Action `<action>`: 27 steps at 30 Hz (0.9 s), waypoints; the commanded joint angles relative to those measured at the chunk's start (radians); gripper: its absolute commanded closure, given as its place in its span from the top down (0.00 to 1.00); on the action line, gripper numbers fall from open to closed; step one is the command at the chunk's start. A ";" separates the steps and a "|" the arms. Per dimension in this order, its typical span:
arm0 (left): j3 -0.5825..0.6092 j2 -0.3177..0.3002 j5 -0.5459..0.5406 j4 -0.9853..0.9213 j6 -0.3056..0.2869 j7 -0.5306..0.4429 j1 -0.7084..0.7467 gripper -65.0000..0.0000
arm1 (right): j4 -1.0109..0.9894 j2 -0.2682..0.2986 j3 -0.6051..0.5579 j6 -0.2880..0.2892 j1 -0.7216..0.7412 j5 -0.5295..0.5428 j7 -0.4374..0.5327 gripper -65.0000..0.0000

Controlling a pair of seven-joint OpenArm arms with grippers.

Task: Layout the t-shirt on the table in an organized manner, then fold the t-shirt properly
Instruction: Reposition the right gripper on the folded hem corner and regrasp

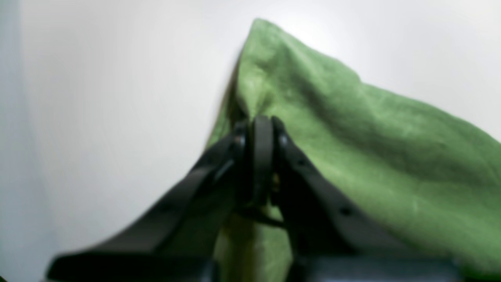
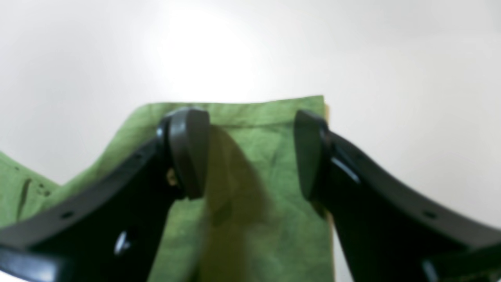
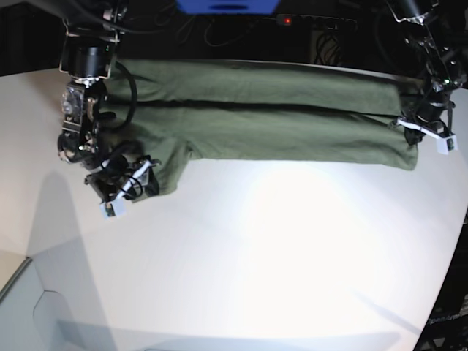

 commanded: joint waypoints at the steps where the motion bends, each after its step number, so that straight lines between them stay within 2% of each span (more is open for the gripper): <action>1: -0.005 -0.016 -0.010 0.014 0.002 -0.022 -0.008 0.00 | 0.014 0.008 0.006 0.002 0.018 0.005 0.007 0.53; 12: -0.005 -0.016 -0.010 0.014 0.002 -0.022 -0.009 0.00 | 0.100 0.037 0.009 0.002 0.021 0.005 0.009 0.53; 17: -0.005 -0.016 -0.010 0.014 0.002 -0.022 -0.009 0.00 | 0.035 0.043 0.009 0.002 0.027 0.005 0.014 0.53; 22: -0.005 -0.016 -0.010 0.014 0.002 -0.022 -0.009 0.00 | -0.040 0.046 0.009 0.000 0.039 0.005 0.090 0.53; 27: -0.005 -0.016 -0.009 0.014 0.002 -0.022 -0.009 0.00 | -0.094 0.066 0.009 0.000 0.041 0.005 0.103 0.53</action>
